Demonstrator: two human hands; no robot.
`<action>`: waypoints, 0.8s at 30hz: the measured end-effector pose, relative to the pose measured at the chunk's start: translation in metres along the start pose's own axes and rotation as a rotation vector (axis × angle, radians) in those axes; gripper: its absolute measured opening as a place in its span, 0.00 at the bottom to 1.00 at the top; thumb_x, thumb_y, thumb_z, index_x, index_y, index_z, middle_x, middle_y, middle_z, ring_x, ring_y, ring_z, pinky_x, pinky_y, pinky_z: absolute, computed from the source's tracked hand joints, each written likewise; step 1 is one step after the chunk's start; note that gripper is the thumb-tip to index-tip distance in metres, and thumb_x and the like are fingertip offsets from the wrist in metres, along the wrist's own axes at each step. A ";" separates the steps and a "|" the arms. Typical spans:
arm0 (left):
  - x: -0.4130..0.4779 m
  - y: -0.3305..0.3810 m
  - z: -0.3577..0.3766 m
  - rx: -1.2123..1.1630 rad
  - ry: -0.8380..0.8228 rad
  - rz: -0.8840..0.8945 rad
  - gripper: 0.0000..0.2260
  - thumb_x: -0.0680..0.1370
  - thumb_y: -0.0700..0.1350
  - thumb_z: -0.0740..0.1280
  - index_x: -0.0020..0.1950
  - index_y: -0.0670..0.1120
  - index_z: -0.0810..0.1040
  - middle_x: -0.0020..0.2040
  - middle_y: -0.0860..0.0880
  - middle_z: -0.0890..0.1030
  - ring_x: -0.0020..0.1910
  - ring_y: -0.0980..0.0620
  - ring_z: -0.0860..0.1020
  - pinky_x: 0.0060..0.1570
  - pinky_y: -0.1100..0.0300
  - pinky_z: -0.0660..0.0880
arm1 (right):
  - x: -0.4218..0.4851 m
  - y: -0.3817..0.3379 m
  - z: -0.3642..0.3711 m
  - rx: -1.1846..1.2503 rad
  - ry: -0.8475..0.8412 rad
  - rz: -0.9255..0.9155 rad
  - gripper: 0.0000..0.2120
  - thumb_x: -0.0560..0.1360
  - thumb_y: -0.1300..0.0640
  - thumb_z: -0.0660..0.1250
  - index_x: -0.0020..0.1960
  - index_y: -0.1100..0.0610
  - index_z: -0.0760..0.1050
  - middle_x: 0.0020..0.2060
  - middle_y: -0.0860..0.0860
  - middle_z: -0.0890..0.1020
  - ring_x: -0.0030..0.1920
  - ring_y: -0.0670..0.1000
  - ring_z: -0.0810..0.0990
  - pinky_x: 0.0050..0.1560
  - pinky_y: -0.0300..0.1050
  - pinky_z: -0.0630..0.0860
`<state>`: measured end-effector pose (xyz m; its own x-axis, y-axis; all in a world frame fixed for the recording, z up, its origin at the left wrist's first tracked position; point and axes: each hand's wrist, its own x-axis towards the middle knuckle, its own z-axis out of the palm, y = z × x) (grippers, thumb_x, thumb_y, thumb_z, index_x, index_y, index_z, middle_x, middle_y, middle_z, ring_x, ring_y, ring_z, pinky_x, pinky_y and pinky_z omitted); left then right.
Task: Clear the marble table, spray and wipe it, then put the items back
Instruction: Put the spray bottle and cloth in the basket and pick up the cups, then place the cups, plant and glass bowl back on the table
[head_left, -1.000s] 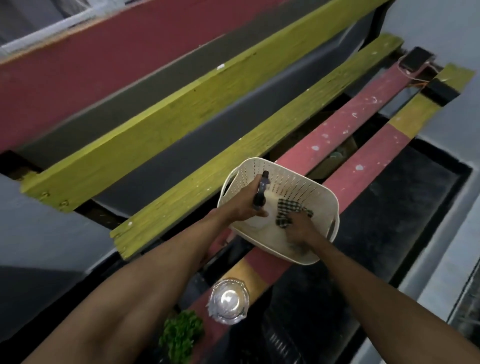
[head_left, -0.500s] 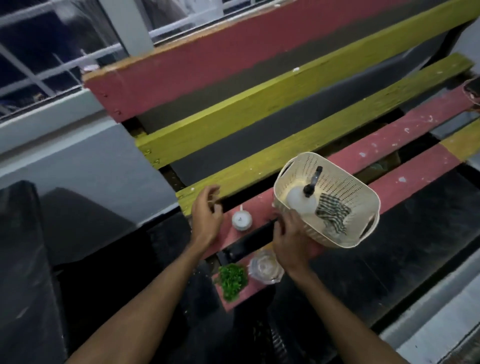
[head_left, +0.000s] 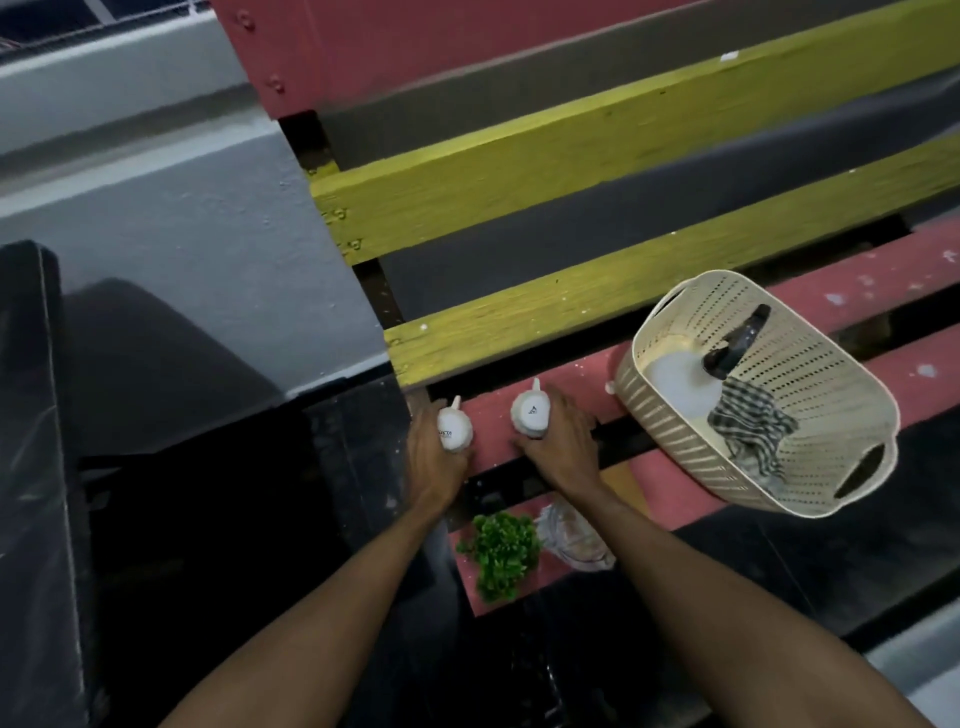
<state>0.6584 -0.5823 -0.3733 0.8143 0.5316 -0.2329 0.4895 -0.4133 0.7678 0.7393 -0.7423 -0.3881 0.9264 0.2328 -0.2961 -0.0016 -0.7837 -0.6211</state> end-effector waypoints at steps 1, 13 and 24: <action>0.001 -0.002 0.001 -0.005 0.032 0.016 0.17 0.71 0.35 0.76 0.57 0.40 0.75 0.56 0.40 0.79 0.54 0.39 0.79 0.44 0.55 0.71 | 0.002 0.000 0.003 0.006 0.023 -0.004 0.36 0.68 0.49 0.77 0.71 0.57 0.67 0.63 0.56 0.77 0.64 0.58 0.74 0.60 0.49 0.71; -0.080 0.042 -0.195 -0.076 0.267 -0.008 0.22 0.64 0.46 0.81 0.56 0.46 0.82 0.50 0.48 0.85 0.49 0.46 0.82 0.53 0.50 0.79 | -0.105 -0.156 -0.061 0.088 0.141 -0.148 0.29 0.67 0.45 0.77 0.64 0.50 0.71 0.53 0.49 0.79 0.51 0.54 0.79 0.45 0.48 0.76; -0.223 -0.104 -0.552 -0.151 0.698 -0.055 0.22 0.62 0.50 0.84 0.52 0.52 0.82 0.43 0.55 0.85 0.42 0.53 0.83 0.48 0.50 0.82 | -0.315 -0.437 0.066 0.211 0.020 -0.356 0.22 0.65 0.49 0.77 0.55 0.50 0.74 0.51 0.48 0.81 0.51 0.53 0.81 0.49 0.49 0.78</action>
<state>0.2535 -0.2499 -0.0723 0.3757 0.9185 0.1235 0.4343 -0.2923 0.8520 0.4230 -0.4353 -0.0714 0.8901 0.4551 -0.0231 0.2447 -0.5202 -0.8182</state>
